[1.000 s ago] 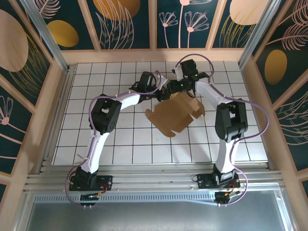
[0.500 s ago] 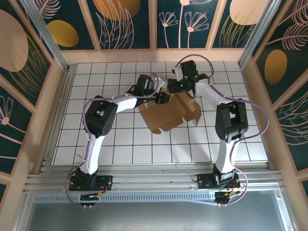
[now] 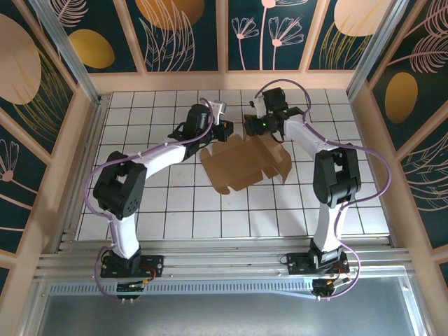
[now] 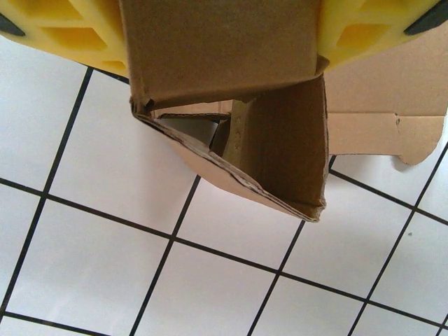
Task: Fold the paper box
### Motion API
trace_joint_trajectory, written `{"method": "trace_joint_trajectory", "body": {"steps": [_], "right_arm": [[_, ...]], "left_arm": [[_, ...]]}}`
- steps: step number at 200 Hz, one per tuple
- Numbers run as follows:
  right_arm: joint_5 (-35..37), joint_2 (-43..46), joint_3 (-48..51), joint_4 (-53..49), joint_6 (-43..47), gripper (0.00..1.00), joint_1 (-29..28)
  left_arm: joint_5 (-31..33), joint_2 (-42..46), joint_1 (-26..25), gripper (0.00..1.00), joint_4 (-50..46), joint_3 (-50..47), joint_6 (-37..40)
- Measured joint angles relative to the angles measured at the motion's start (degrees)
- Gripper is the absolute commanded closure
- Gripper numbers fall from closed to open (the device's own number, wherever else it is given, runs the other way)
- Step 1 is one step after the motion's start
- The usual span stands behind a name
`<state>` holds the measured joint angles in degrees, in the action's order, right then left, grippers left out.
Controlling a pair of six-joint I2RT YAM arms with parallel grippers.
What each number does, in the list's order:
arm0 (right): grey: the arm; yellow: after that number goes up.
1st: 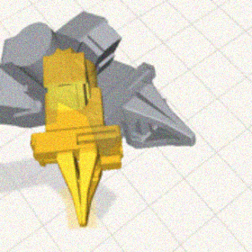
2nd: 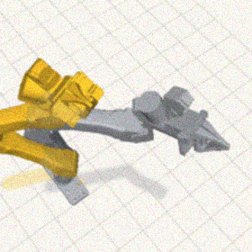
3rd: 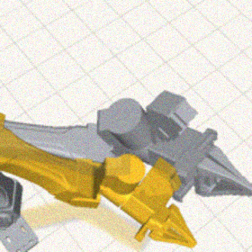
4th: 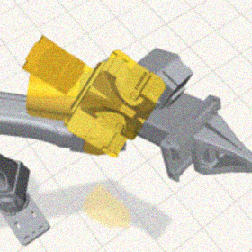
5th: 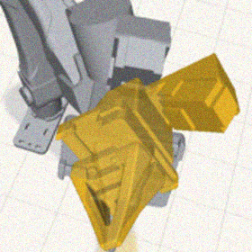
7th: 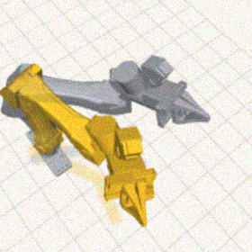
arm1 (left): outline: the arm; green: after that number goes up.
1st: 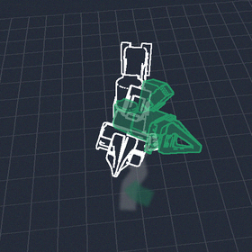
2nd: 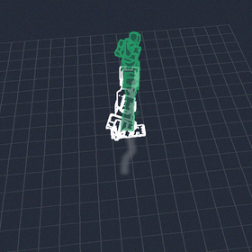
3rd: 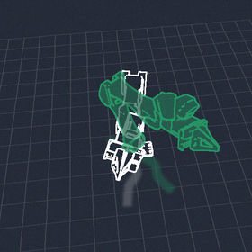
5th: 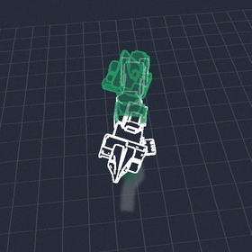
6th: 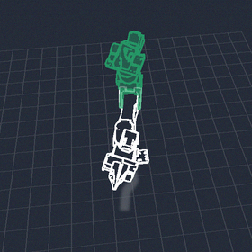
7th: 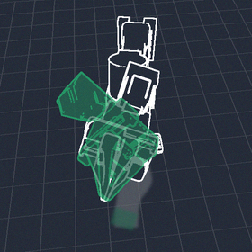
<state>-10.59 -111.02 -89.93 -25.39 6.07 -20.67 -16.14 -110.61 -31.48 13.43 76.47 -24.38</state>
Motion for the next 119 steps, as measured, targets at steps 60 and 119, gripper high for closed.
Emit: {"method": "trace_joint_trajectory", "body": {"steps": [60, 119], "right_arm": [[-0.35, 0.0, 0.0, -0.02, 0.44, 0.49, -0.02], [-1.09, 0.0, 0.0, -0.04, 0.9, 0.49, -0.07]], "left_arm": [[-2.29, -19.06, 2.56, 0.99, -13.09, 24.33, -4.61], [-13.94, -21.99, 2.56, 1.0, -10.36, 17.64, -9.62]]}}
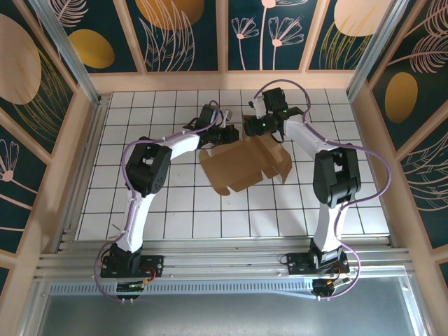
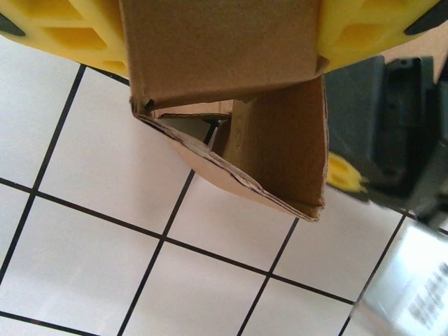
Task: Fold the paper box
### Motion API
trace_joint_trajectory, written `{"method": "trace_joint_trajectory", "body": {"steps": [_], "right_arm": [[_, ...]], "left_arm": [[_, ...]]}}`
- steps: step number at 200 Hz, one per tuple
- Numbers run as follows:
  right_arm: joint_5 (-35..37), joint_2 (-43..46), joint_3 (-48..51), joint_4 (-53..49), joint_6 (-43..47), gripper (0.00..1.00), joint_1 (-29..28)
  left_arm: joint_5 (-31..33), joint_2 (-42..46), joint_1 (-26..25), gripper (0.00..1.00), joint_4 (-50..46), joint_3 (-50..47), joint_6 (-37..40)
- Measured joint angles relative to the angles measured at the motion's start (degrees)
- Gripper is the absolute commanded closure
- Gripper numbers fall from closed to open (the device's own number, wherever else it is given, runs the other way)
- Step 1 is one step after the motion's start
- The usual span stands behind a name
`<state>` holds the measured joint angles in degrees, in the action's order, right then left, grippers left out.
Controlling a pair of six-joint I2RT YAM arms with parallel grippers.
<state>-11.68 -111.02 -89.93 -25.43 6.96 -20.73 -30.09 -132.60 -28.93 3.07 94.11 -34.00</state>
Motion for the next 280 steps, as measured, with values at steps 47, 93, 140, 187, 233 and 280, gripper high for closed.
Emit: {"method": "trace_joint_trajectory", "body": {"steps": [47, 93, 140, 187, 233, 280], "right_arm": [[-0.24, 0.0, 0.0, -0.17, 0.09, 0.49, -0.02], [-0.46, 0.0, 0.0, -0.28, 0.2, 0.49, -0.04], [-0.68, 0.0, 0.0, -0.48, 0.61, 0.49, 0.0], [-2.01, 0.0, -0.39, -1.92, 1.27, 0.49, -0.26], [-2.38, -0.02, -0.7, -2.71, 1.38, 0.49, -0.26], [-3.06, -0.02, -1.03, -3.82, 1.73, 0.49, -0.39]], "left_arm": [[-2.4, 1.44, -0.11, 1.0, 4.37, -8.76, -1.77], [-0.04, -0.81, -0.11, 1.0, 3.02, -1.64, -3.02], [4.24, -7.13, -0.11, 1.0, -1.79, 9.97, -3.82], [6.29, -7.41, 0.11, 1.0, -0.04, 6.73, -4.46], [4.33, -6.05, 0.55, 0.9, 3.67, 3.39, -3.23], [4.13, -0.24, 3.69, 0.83, 3.74, -0.57, -2.03]]}}
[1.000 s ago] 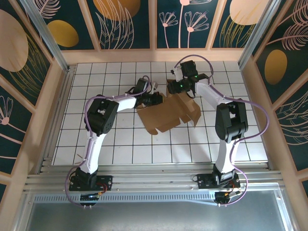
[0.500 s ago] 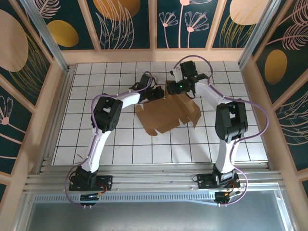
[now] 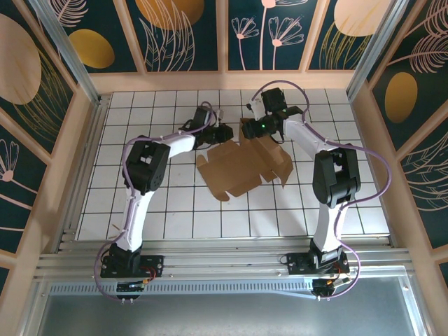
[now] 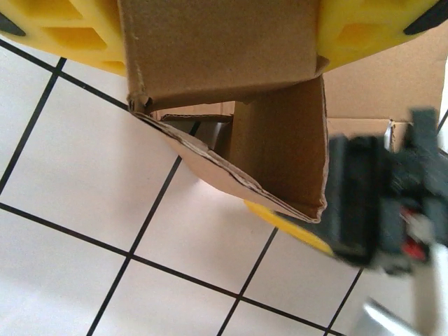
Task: Fold the paper box
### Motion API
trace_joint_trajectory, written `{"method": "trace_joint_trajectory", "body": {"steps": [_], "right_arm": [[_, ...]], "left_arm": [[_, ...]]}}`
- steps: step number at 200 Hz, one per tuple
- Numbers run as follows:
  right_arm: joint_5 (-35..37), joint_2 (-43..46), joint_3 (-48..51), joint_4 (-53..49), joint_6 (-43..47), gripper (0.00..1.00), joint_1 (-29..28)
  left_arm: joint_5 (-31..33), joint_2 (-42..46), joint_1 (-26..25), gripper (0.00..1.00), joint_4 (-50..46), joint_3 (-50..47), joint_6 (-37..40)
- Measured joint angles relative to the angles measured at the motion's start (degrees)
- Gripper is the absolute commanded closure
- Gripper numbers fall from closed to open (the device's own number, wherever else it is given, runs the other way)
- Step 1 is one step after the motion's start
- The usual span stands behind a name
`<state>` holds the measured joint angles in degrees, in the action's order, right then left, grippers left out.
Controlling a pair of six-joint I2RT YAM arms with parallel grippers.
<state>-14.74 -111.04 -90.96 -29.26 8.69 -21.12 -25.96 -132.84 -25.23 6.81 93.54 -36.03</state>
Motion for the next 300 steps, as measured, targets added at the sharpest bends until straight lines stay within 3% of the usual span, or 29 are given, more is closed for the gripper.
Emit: {"method": "trace_joint_trajectory", "body": {"steps": [32, 55, 77, 136, 202, 257, 300], "right_arm": [[-0.17, 0.0, -0.09, -0.39, 0.07, 0.49, 0.0], [-0.17, 0.0, -0.26, -0.74, 0.22, 0.49, -0.02], [-0.15, 0.0, -0.28, -0.79, 0.22, 0.49, -0.04], [-0.11, 0.0, -0.74, -1.31, 0.39, 0.48, -0.52], [2.62, 0.07, -0.79, -1.79, 0.37, 0.47, -1.84], [5.42, 0.57, 0.96, 0.66, 0.96, 0.2, -3.34], [-0.15, 3.23, 3.63, 1.07, 0.87, 0.06, -1.62]], "left_arm": [[4.15, -0.31, 2.58, 0.89, -5.46, 8.7, 6.93], [3.15, -5.16, 2.64, 0.9, -8.9, 21.33, 9.05], [0.92, -8.59, 1.95, 0.9, -9.97, 26.23, 8.98], [-3.63, -14.19, -1.44, 0.92, -14.01, 26.4, 10.58], [-7.41, -10.78, -1.01, 0.92, -9.53, 16.57, 9.6], [-8.09, -7.56, -1.64, 0.92, -7.04, 10.73, 6.58], [-7.98, -7.56, -2.54, 0.93, -8.83, 14.4, 7.39]]}}
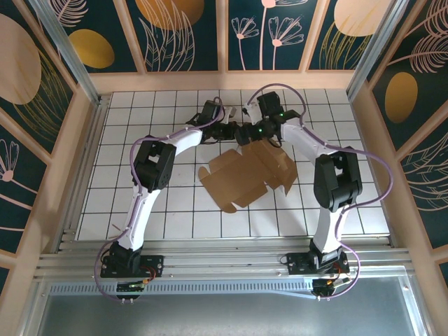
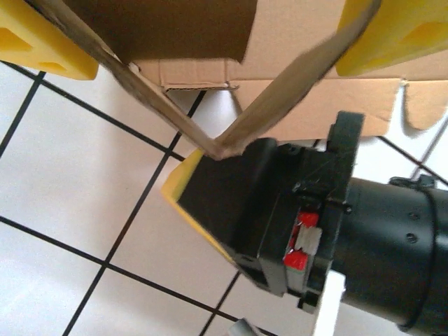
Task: Fold the paper box
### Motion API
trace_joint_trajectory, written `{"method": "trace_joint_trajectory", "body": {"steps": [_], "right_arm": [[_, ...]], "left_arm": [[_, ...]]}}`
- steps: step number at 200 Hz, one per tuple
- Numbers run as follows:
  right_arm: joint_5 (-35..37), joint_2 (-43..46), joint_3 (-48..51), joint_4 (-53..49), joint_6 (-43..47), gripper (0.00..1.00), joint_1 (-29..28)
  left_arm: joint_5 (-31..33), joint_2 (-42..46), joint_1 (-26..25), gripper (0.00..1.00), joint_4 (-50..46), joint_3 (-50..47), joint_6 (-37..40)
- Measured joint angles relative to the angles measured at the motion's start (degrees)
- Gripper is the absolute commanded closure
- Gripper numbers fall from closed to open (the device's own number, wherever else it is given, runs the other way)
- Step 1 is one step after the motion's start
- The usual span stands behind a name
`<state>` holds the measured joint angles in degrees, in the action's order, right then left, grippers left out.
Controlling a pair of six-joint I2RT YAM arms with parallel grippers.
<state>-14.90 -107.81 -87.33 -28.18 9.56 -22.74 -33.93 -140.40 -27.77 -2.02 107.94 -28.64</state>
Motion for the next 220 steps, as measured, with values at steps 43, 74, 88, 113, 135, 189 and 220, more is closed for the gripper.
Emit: {"method": "trace_joint_trajectory", "body": {"steps": [43, 74, 88, 113, 135, 189, 220], "right_arm": [[-7.69, 4.57, 1.46, -0.24, -1.31, 0.01, 4.55], [-9.44, 8.9, 5.97, 0.2, -3.13, 0.01, 6.54], [-10.43, 10.21, 7.74, 0.42, -4.09, 0.01, 7.58], [-12.68, 11.5, 11.13, 1.22, -5.68, 0.01, 9.86], [-13.31, 11.67, 13.68, 1.2, -5.9, 0.02, 10.97], [-16.37, 11.67, 15.78, 1.66, -6.69, 0.2, 10.99], [-17.14, 11.67, 15.76, 1.88, -7.04, 0.29, 10.99]], "left_arm": [[0.13, 0.0, 0.0, 0.93, -0.42, 1.16, 0.13], [0.11, 0.0, 0.0, 0.93, -0.63, 1.46, 0.11], [0.09, -0.02, 0.0, 0.93, -0.76, 1.46, 0.11], [0.09, -0.02, 0.0, 0.93, -0.79, 1.46, 0.11], [0.09, -0.02, 0.0, 0.93, -0.79, 1.46, 0.11], [0.09, -0.02, 0.0, 0.93, -0.79, 1.46, 0.09], [0.13, -0.02, 0.02, 0.93, -0.79, 1.46, 0.17]]}}
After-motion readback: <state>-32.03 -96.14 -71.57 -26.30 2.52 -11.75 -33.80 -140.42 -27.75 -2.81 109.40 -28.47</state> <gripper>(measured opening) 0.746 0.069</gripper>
